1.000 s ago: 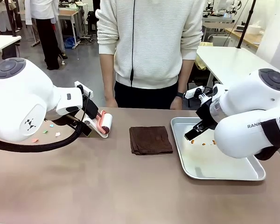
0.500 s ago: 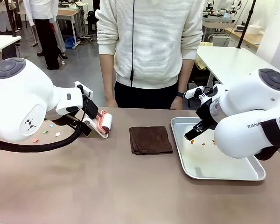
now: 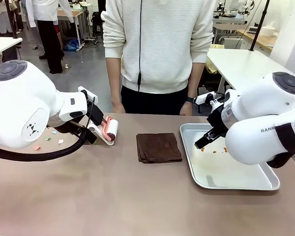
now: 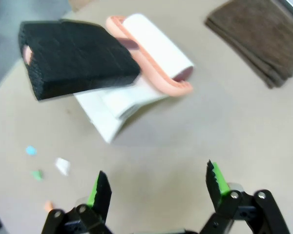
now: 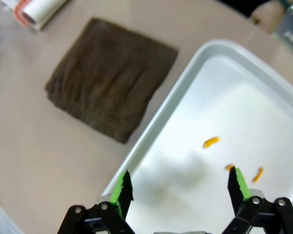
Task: Clean the surface of the table.
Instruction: Hold the Lint Roller with your left hand and the towel with your right hand.
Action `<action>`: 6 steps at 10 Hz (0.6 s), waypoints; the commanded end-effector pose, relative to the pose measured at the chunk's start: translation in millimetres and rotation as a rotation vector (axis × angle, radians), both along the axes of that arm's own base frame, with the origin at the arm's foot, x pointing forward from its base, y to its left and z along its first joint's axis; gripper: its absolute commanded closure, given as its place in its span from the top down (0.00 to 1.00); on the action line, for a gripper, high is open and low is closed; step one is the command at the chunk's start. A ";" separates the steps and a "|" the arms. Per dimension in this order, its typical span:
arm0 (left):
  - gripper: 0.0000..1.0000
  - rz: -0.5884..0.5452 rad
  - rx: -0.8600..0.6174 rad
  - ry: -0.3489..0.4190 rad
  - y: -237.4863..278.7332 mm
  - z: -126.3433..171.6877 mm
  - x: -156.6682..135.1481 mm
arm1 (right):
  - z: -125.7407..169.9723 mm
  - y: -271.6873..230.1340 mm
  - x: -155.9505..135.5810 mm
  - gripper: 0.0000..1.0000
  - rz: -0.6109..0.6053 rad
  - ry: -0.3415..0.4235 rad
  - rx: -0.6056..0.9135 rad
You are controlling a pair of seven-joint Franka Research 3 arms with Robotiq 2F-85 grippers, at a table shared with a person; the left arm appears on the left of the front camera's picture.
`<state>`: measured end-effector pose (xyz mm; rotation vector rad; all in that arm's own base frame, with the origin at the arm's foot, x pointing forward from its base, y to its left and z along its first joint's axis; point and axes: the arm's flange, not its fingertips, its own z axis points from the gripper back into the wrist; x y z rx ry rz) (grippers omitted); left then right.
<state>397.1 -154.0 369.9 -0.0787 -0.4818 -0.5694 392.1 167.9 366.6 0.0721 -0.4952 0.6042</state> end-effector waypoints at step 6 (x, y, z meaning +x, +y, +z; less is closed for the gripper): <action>1.00 -0.082 -0.647 0.322 147.9 61.2 -53.0 | 75.5 -87.3 -59.5 1.00 -0.047 0.412 0.654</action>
